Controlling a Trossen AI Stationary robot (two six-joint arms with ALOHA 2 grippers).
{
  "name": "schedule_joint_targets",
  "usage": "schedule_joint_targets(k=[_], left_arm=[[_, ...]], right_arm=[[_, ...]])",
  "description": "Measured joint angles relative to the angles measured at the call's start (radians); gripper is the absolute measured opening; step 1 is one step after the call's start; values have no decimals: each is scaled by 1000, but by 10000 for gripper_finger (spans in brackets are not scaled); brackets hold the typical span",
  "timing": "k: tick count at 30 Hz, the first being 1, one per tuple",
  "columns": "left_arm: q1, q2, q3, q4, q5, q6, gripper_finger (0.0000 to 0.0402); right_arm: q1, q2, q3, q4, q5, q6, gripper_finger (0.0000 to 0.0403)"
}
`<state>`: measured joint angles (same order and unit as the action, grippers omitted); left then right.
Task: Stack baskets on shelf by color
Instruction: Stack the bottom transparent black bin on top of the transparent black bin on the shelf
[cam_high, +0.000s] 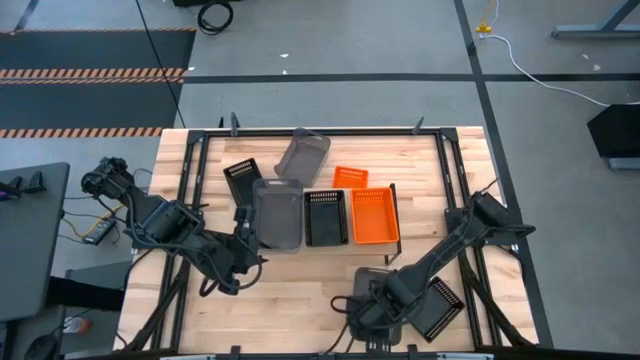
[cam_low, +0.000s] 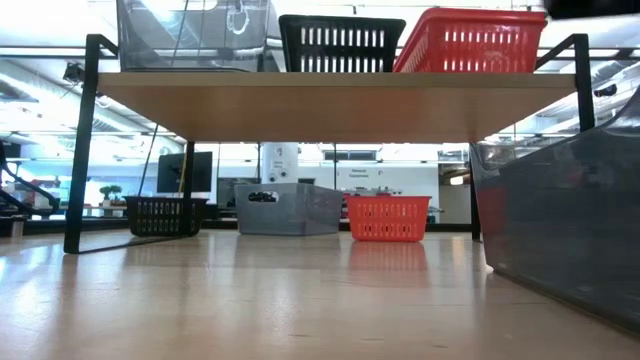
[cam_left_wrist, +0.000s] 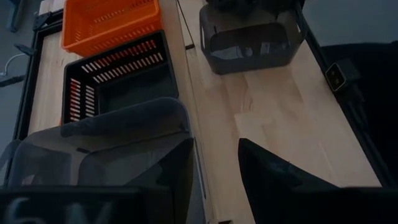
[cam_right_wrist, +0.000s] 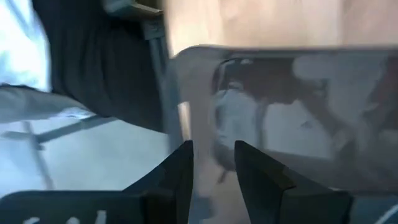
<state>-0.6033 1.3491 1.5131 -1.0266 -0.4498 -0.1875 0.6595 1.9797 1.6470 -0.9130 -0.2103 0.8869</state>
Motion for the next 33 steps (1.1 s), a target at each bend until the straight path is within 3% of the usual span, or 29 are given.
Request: schedule_joint_targets(k=[7, 19, 25, 33], left_arm=[[0, 0, 0, -21, 0, 0, 133], [-1, 0, 0, -70, 0, 0, 133], [-1, 0, 0, -68, -1, 0, 133], [-1, 16, 0, -60, -3, -4, 133]], right_arm=[[56, 0, 0, 157, -3, 190, 124], [220, 0, 0, 18, 305, 350, 124], [285, 0, -34, -1, 315, 438, 124], [293, -10, -129, 87, 335, 366, 123]])
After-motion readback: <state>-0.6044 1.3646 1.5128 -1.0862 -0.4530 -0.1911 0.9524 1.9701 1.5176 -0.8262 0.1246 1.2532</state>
